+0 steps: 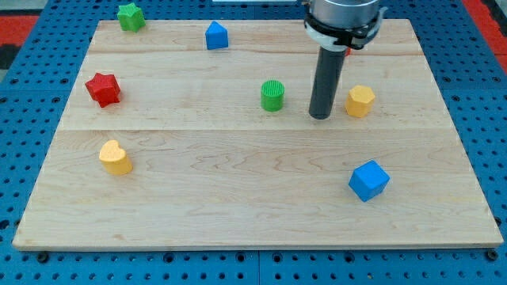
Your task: Push the green circle towards the bottom center
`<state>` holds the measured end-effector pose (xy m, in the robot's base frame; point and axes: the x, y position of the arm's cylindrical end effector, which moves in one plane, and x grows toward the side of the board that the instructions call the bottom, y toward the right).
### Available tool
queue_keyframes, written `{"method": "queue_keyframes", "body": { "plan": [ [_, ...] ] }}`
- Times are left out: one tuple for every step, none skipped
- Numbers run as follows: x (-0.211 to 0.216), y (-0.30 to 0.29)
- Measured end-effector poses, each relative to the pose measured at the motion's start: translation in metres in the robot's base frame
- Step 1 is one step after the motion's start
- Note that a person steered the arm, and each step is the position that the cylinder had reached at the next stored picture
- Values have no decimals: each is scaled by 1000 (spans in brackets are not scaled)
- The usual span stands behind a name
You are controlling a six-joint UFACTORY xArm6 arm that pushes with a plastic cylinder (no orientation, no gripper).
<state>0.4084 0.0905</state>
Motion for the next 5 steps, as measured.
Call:
{"method": "queue_keyframes", "body": {
  "plan": [
    [-30,-4],
    [-38,-60],
    [-31,-79],
    [-20,-108],
    [-56,-97]
  ]
}}
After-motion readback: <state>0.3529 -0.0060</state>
